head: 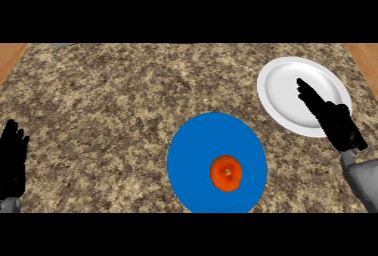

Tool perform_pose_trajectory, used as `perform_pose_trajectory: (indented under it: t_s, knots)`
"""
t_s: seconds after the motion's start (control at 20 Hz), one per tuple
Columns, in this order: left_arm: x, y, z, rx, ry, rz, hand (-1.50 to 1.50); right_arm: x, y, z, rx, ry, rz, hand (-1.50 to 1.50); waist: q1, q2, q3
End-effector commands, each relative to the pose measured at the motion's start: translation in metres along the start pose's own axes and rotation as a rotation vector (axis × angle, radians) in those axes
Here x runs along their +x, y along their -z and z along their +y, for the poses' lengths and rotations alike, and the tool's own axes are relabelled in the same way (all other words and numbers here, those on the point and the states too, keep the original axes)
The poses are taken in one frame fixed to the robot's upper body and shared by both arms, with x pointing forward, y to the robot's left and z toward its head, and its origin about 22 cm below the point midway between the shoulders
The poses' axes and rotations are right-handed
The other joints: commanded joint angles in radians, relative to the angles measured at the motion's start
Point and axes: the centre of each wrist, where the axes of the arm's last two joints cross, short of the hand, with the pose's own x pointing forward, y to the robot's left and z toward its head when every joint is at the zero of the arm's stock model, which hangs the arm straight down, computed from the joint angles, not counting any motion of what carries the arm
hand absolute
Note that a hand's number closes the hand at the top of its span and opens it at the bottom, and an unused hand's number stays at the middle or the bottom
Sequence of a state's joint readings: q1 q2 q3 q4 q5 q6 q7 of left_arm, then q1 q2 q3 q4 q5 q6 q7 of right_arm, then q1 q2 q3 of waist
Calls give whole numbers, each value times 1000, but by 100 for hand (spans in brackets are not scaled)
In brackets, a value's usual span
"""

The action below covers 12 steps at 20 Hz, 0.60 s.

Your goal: Pick the squash from the plate and place it in the plate

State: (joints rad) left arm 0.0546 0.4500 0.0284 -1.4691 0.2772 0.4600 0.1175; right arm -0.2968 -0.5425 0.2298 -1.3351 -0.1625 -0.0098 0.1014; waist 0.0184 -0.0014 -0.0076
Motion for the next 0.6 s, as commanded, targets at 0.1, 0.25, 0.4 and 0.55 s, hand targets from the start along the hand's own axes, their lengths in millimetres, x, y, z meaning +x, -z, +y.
perform_pose_trajectory:
  t_s: [0.1, 0.25, 0.4, 0.55]
  knots:
    - [27, 7, -25, -196, 16, -84, 0, 46, 25, 40, 342, 176, -270, 150, -1, 11, 10]
    - [42, -1, -54, -387, 46, -170, 0, 87, 28, 89, 638, 332, -514, 150, 17, 19, 14]
    - [22, -6, -68, -440, 22, -103, 0, 44, 23, 61, 228, 61, -595, -150, -30, 19, 12]
    - [28, -3, -73, -459, 12, -90, 0, 0, 7, 64, 317, 338, -623, -150, -32, 11, 11]
